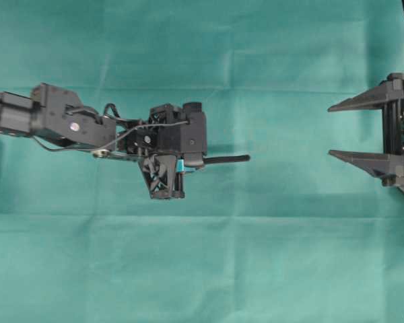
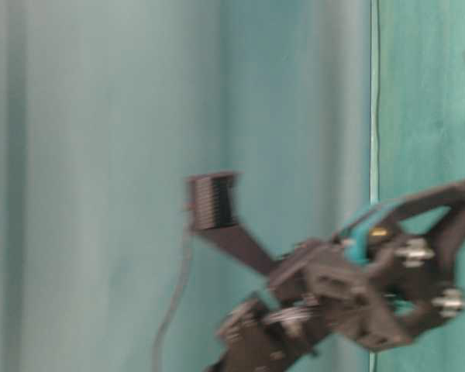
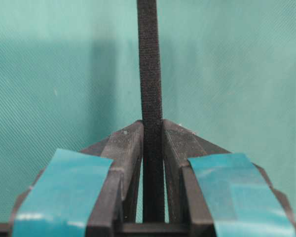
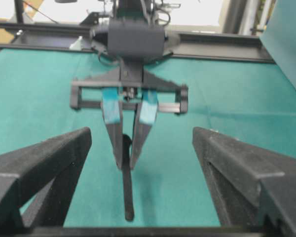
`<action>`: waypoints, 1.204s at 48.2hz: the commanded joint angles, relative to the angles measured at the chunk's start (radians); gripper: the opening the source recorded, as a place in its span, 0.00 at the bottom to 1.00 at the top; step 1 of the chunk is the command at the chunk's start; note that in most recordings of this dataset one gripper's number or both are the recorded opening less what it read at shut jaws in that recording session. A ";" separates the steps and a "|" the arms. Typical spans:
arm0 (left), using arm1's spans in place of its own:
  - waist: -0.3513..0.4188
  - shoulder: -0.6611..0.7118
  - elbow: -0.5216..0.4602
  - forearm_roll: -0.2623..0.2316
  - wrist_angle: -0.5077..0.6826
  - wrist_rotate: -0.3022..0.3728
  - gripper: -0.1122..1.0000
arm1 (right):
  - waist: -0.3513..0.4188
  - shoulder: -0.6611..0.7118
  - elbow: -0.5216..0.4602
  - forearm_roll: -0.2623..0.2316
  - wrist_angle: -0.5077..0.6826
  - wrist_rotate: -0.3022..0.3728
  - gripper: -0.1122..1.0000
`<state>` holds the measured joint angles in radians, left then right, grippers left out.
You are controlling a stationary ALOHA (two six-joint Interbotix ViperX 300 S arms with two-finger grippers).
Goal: Peel off the Velcro with your right arm.
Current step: 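Lift the strap with the left gripper, raising its free end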
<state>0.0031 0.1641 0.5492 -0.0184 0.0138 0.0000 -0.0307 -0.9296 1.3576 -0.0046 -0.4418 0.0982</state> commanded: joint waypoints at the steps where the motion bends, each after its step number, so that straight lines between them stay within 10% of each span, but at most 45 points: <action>1: -0.002 -0.074 0.002 -0.002 0.002 0.002 0.19 | 0.000 0.005 -0.012 0.000 -0.011 0.002 0.78; 24: -0.020 -0.255 0.067 -0.002 0.011 -0.015 0.19 | 0.000 0.005 -0.029 -0.006 -0.011 -0.002 0.78; 58: -0.046 -0.468 0.199 -0.003 -0.176 -0.186 0.19 | 0.000 0.095 -0.149 -0.184 -0.011 -0.044 0.76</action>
<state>-0.0383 -0.2654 0.7378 -0.0184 -0.1012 -0.1626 -0.0291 -0.8590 1.2441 -0.1626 -0.4433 0.0568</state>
